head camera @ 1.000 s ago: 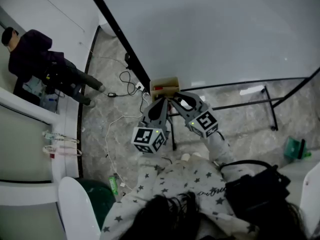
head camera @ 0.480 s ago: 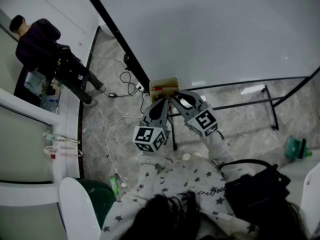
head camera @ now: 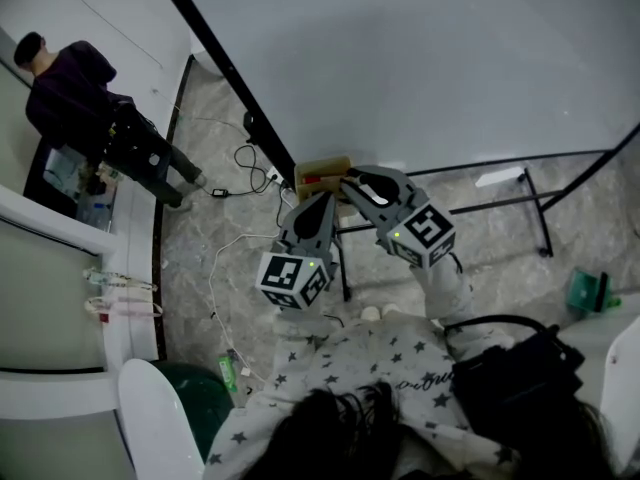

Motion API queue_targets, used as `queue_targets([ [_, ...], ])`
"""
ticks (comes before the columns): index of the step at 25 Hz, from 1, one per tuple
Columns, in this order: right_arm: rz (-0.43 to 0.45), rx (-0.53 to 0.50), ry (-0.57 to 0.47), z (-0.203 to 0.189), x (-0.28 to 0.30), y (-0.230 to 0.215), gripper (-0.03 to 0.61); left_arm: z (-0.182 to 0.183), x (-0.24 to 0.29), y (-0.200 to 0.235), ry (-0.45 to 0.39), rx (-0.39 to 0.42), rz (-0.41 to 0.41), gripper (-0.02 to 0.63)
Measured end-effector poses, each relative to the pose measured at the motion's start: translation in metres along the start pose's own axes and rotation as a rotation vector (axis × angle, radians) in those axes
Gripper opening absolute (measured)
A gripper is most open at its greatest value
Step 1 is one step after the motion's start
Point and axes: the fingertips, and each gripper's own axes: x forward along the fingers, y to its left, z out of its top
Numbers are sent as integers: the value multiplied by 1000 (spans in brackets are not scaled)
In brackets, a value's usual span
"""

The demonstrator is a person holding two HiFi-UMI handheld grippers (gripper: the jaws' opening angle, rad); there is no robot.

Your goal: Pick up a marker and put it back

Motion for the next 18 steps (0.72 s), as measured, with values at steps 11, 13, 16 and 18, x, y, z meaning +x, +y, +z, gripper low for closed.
queue_targets([
  [11, 49, -44, -48, 64, -13, 6, 83, 48, -4, -21, -18, 53, -70, 2],
  [13, 49, -53, -41, 70, -16, 7, 83, 52, -6, -23, -18, 58, -73, 2],
  [16, 58, -58, -49, 79, -22, 10, 83, 59, -7, -24, -21, 77, -76, 2],
  [18, 61, -62, -67, 86, -23, 11, 83, 60, -6, -24, -18, 89, -79, 2],
])
